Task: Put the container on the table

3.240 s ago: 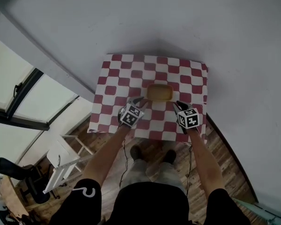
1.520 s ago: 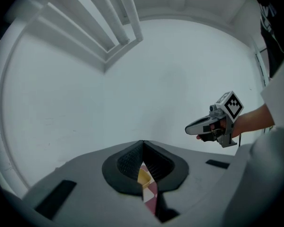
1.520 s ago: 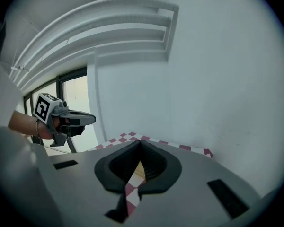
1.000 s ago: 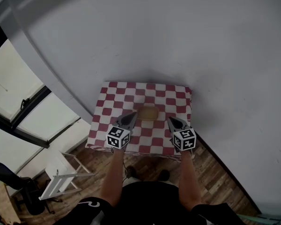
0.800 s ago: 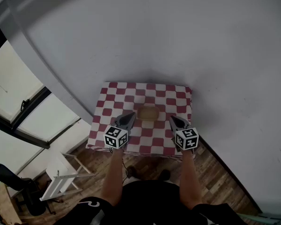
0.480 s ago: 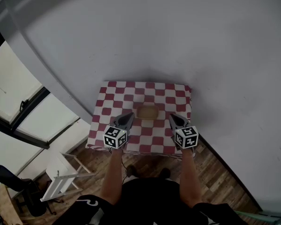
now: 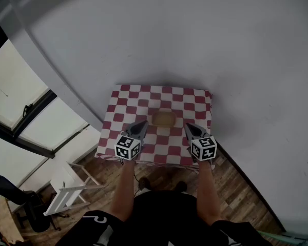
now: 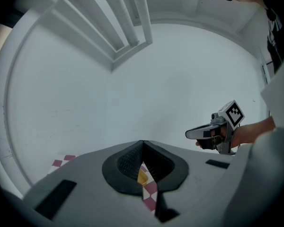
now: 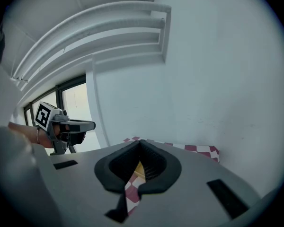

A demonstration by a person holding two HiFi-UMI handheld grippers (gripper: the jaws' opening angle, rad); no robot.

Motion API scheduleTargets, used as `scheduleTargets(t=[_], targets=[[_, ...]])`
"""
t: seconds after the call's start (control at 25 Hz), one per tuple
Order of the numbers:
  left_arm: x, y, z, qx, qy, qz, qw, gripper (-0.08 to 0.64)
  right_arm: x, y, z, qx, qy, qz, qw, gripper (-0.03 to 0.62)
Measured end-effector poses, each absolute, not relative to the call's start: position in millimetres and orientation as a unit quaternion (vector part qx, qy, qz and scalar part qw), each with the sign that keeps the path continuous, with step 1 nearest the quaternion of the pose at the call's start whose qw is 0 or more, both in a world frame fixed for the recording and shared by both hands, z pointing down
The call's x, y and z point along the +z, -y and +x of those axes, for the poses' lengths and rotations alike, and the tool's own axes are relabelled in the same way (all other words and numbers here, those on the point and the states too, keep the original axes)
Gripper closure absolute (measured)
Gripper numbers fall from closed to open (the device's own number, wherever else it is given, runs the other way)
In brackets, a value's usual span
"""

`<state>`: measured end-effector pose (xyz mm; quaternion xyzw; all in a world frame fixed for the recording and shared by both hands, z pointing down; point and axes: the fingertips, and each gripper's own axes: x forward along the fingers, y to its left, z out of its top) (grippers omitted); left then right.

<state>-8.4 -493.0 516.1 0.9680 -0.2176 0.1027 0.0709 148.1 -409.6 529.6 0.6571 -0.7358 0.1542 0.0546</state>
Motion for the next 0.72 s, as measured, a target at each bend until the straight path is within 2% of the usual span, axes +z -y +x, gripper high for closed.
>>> scheduleTargets(t=[0.72], targets=[[515, 480, -5, 0.106, 0.226, 0.966, 0.071, 0.535, 535, 398, 151, 0.168, 0.743, 0.646, 0.041, 0.578]])
